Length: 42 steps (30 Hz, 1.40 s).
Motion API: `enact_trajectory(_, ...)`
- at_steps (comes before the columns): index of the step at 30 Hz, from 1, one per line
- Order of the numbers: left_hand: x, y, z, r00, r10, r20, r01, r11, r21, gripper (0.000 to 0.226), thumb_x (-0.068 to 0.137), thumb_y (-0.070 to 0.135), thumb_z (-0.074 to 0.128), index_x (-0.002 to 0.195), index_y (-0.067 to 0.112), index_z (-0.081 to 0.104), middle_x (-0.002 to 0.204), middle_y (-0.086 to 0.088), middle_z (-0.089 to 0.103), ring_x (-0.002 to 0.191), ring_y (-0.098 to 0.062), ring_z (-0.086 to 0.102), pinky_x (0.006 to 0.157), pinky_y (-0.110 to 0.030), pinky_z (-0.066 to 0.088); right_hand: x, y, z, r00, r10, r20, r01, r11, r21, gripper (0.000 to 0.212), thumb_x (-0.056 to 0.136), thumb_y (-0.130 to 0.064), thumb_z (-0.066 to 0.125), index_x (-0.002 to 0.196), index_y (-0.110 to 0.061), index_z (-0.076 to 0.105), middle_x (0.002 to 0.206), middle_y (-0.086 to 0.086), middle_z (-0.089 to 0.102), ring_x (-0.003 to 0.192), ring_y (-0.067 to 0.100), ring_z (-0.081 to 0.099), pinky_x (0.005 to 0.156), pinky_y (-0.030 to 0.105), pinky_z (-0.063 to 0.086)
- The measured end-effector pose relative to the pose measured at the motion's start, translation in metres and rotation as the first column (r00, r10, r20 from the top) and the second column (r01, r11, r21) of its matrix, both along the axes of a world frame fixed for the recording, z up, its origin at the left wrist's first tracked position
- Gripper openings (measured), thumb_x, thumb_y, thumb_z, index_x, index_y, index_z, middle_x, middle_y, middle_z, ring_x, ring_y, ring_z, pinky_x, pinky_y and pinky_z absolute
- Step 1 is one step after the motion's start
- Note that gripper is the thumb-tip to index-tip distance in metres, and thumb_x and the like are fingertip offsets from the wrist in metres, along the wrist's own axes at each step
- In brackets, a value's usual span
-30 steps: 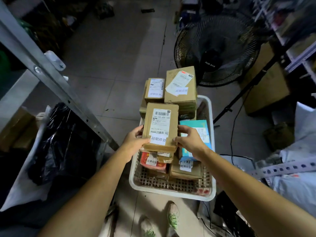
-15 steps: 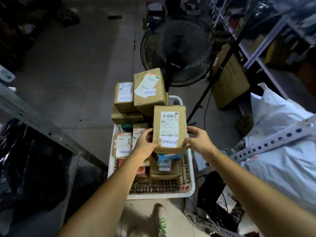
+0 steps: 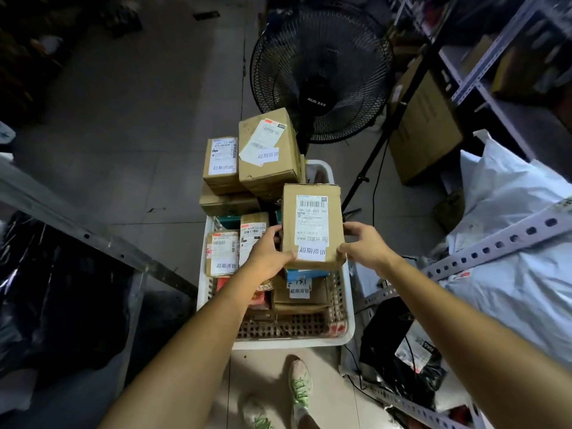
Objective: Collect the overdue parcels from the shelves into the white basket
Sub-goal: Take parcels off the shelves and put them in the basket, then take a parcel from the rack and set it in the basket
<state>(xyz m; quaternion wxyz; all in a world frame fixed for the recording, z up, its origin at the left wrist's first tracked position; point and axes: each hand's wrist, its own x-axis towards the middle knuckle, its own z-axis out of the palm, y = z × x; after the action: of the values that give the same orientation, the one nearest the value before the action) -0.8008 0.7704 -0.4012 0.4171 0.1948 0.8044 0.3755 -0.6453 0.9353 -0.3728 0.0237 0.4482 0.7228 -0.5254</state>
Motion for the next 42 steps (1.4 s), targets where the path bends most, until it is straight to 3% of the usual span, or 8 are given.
enact_trajectory(4,-0.008,0.003,0.011,0.988,-0.105,-0.116,0.095,0.991,-0.089,0.072,0.088,0.016,0.073,0.150,0.024,0.037,0.134,-0.002,0.057,0.119,-0.021,0.056,0.093,-0.033,0.047,-0.004,0.009,0.014,0.974,0.139,0.179,-0.159,0.982,0.105,0.046,0.084,-0.014,0.065,0.128,-0.025,0.059,0.119,-0.008,0.064,0.106,0.015,0.061,0.082,0.029,0.052)
enact_trajectory(8,-0.019,-0.001,0.033,0.942,-0.220,-0.255,0.184,0.970,-0.159,0.054,0.092,0.021,0.067,0.142,0.026,0.048,0.128,0.000,0.060,0.109,-0.019,0.058,0.085,-0.030,0.048,-0.015,0.017,0.034,0.927,0.209,0.310,-0.285,0.932,0.224,0.037,0.084,-0.026,0.065,0.121,-0.024,0.064,0.116,0.001,0.067,0.105,0.019,0.061,0.089,0.035,0.051)
enact_trajectory(17,-0.043,-0.046,0.090,0.768,-0.422,-0.481,0.224,0.882,-0.415,0.041,0.092,0.030,0.060,0.132,0.028,0.054,0.128,-0.002,0.060,0.108,-0.026,0.061,0.091,-0.042,0.054,-0.034,-0.018,0.089,0.771,0.389,0.505,-0.595,0.723,0.351,0.061,0.089,-0.030,0.063,0.145,-0.017,0.043,0.139,0.008,0.055,0.123,0.027,0.054,0.097,0.036,0.046)
enact_trajectory(24,-0.032,-0.117,0.118,0.821,-0.289,-0.493,0.074,0.909,-0.411,0.038,0.091,0.034,0.061,0.128,0.030,0.056,0.122,-0.002,0.063,0.103,-0.025,0.061,0.091,-0.043,0.053,-0.057,-0.073,0.112,0.682,0.522,0.511,-0.726,0.569,0.387,0.053,0.092,-0.032,0.063,0.141,-0.018,0.048,0.137,0.008,0.057,0.125,0.029,0.053,0.094,0.032,0.044)
enact_trajectory(29,-0.006,-0.187,0.129,0.853,-0.115,-0.508,-0.140,0.889,-0.436,0.046,0.095,0.035,0.059,0.139,0.024,0.052,0.141,-0.007,0.055,0.123,-0.030,0.056,0.100,-0.036,0.048,-0.091,-0.130,0.117,0.540,0.654,0.529,-0.837,0.351,0.421,0.049,0.089,-0.031,0.063,0.135,-0.017,0.054,0.128,0.009,0.062,0.116,0.031,0.058,0.093,0.034,0.049)
enact_trajectory(36,0.088,-0.311,0.148,0.822,0.197,-0.534,-0.466,0.771,-0.433,0.040,0.095,0.034,0.058,0.134,0.022,0.054,0.123,-0.008,0.064,0.109,-0.030,0.061,0.094,-0.041,0.052,-0.092,-0.248,0.142,0.187,0.849,0.494,-0.917,-0.030,0.398,0.052,0.094,-0.028,0.059,0.142,-0.013,0.047,0.143,0.011,0.049,0.129,0.030,0.048,0.105,0.033,0.038)
enact_trajectory(40,0.163,-0.390,0.159,0.728,0.375,-0.573,-0.645,0.659,-0.388,0.034,0.093,0.033,0.060,0.126,0.027,0.060,0.123,-0.003,0.066,0.110,-0.027,0.063,0.093,-0.036,0.051,-0.081,-0.327,0.141,-0.018,0.870,0.492,-0.878,-0.250,0.409,0.037,0.085,-0.028,0.060,0.119,-0.013,0.062,0.119,0.011,0.062,0.111,0.034,0.059,0.094,0.040,0.049)
enact_trajectory(42,0.213,-0.426,0.162,0.647,0.480,-0.592,-0.748,0.549,-0.373,0.038,0.092,0.037,0.061,0.130,0.032,0.058,0.131,-0.001,0.063,0.118,-0.024,0.061,0.099,-0.036,0.049,-0.062,-0.377,0.145,-0.129,0.873,0.471,-0.826,-0.357,0.435,0.038,0.088,-0.033,0.060,0.122,-0.014,0.060,0.119,0.009,0.061,0.110,0.033,0.059,0.090,0.036,0.049)
